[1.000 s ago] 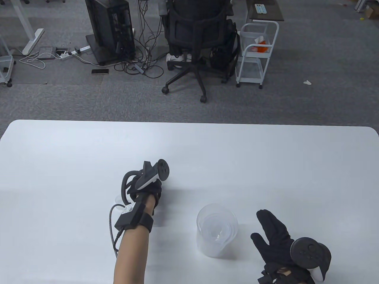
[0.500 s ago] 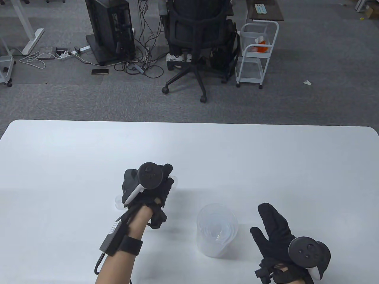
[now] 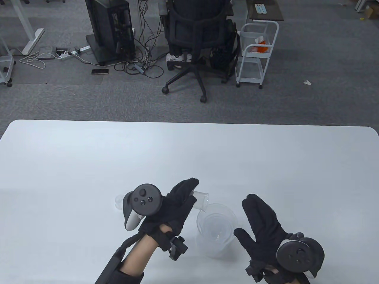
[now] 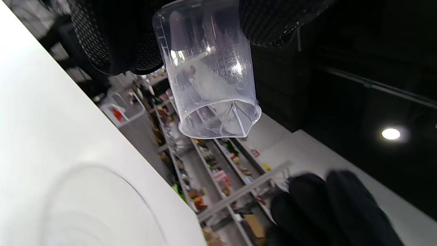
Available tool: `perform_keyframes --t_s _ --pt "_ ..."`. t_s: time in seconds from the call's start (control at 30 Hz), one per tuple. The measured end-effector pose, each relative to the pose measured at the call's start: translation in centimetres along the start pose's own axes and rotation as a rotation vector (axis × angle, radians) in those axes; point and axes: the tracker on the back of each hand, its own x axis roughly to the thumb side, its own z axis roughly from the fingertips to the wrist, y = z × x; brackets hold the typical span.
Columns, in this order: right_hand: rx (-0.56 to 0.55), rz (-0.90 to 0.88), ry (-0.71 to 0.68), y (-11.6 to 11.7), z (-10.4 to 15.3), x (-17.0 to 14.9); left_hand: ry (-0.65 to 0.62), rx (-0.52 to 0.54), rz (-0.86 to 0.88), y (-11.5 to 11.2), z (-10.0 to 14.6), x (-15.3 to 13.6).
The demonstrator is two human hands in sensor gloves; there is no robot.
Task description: Nest plastic beakers
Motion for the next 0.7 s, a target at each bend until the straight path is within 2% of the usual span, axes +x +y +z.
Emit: perform_keyframes --t_s 0.33,0.53,0.7 --pt "0.038 -0.053 -0.064 1.6 -0.4 2.2 -0.067 -0.074 0.237 -3.1 1.3 1.2" --pt "0.054 -0.049 -0.078 2.7 -0.5 2.4 -0.074 -0.1 0.361 -4.3 1.7 0.8" --pt "0.044 -0.051 -0.082 3.2 -0.5 2.5 -0.063 -0.09 0.389 -4.6 2.1 0.2"
